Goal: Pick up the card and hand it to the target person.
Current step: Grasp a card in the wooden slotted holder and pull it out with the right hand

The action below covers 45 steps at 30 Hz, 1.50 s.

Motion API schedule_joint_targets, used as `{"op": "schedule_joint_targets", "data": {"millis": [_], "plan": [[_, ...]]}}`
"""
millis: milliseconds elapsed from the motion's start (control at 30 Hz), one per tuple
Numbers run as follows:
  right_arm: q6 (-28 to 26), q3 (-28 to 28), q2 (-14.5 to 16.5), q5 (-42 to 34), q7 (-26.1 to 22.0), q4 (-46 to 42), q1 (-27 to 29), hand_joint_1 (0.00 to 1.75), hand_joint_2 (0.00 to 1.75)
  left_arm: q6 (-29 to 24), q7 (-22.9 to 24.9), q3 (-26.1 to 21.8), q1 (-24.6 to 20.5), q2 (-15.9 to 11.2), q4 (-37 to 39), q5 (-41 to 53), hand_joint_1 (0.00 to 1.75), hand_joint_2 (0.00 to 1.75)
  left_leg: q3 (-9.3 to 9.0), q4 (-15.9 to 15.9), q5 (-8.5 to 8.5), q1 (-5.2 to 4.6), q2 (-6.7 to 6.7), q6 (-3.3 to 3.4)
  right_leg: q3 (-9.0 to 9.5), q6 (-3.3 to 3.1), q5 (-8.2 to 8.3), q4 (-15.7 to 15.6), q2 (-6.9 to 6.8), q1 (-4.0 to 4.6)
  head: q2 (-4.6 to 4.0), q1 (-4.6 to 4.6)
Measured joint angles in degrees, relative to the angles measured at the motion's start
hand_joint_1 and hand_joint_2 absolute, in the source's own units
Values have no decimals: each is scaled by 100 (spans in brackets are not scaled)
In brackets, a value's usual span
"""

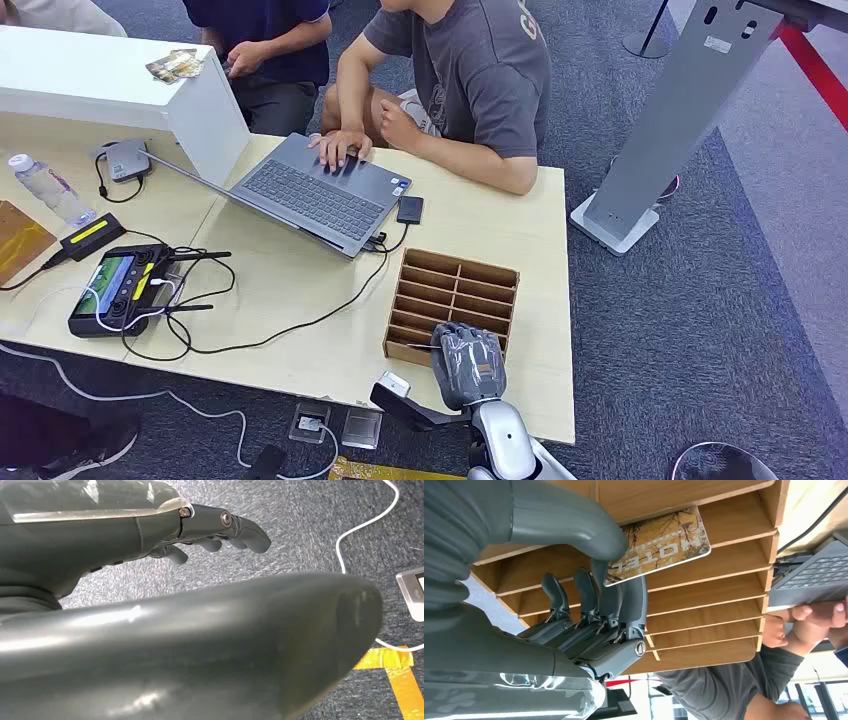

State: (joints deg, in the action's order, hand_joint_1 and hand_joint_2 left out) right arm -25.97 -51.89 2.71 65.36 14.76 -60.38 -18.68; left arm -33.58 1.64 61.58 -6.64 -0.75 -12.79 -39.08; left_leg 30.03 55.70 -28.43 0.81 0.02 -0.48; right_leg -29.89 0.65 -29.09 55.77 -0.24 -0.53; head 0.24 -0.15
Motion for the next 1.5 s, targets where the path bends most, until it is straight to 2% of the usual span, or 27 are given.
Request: {"op": "schedule_joint_targets", "data": {"millis": [367, 633, 800, 1000, 1233, 1500], "plan": [[-18, 0, 0, -114, -30, 16, 3, 134, 175, 10, 0, 17, 0, -8, 0, 11, 0, 0, -5, 0, 0, 0, 0, 0, 4, 0, 1, 0, 0, 0, 0, 0], [-99, 12, -2, -704, -299, -27, 3, 140, 175, 10, 2, 31, 0, -11, 0, -36, 0, 0, -5, 0, 1, 0, 0, 0, 4, 0, 1, 0, 0, 0, 0, 0], [-186, 40, -29, -1021, -402, -196, 5, 149, 175, 8, 4, 58, 0, -13, 0, -55, 0, 0, -3, 1, 1, 0, 0, 0, 3, 0, 1, 0, 0, 0, 0, 1], [-345, 155, -91, -1216, -487, -534, 0, 145, 175, -8, 32, 120, 0, -16, 0, -61, 0, 0, -1, 1, 0, 0, 0, 0, 1, 0, 1, 0, 1, 0, 0, -1], [-462, 299, -174, -1489, -582, -844, -5, 147, 175, -14, 13, 140, 0, -16, 0, -63, 0, 0, -1, 2, 0, 0, 0, 0, 1, 0, 1, 0, 1, 0, 0, 1], [-501, 479, -261, -2542, -929, -1176, -10, 147, 175, -28, -11, 176, 0, -16, 0, -68, 0, 0, -1, 2, 0, 0, 0, 0, 1, 0, 1, 0, 1, 0, 0, 0]]}}
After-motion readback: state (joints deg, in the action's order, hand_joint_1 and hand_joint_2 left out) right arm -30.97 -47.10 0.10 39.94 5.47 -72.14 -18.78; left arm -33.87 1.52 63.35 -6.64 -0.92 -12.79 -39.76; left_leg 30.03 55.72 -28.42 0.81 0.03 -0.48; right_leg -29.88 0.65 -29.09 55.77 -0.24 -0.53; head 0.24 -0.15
